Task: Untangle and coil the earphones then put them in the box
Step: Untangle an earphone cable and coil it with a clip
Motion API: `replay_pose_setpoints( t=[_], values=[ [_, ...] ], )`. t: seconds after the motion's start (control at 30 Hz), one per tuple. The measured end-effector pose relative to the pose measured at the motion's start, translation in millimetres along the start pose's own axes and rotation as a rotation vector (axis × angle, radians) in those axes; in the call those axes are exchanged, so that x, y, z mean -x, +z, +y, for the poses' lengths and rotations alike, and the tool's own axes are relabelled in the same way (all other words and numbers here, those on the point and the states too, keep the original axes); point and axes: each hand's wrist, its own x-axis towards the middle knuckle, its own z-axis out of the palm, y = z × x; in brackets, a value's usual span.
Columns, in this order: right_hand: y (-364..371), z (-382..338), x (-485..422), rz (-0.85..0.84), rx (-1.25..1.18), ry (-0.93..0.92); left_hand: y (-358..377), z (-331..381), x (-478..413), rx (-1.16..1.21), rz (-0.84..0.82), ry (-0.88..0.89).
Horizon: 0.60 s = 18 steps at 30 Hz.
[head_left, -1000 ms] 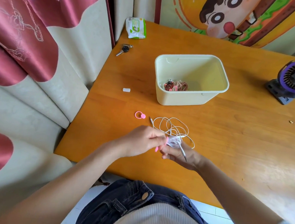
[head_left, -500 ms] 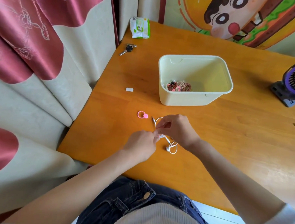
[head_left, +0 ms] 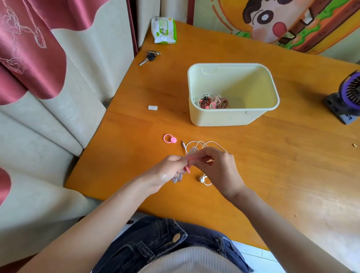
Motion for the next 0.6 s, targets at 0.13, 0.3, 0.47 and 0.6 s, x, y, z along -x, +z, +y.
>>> replay_pose_setpoints(
  t=[0.13, 0.3, 0.47, 0.6],
  values=[
    [0.6, -0.4, -0.4, 0.022, -0.005, -0.020, -3.2, 2.9, 4.7, 0.209, -0.074, -0.031],
    [3.6, -5.3, 3.1, 0.036, -0.019, -0.070, -6.2, 2.6, 2.3, 0.363, -0.080, -0.001],
    [6.0, -8.7, 7.4, 0.051, 0.004, -0.135, -5.4, 6.9, 6.0, 0.362, -0.059, 0.030],
    [9.3, -6.5, 11.7, -0.004, 0.001, -0.178, -7.5, 9.5, 9.0, 0.395, -0.029, 0.027]
  ],
)
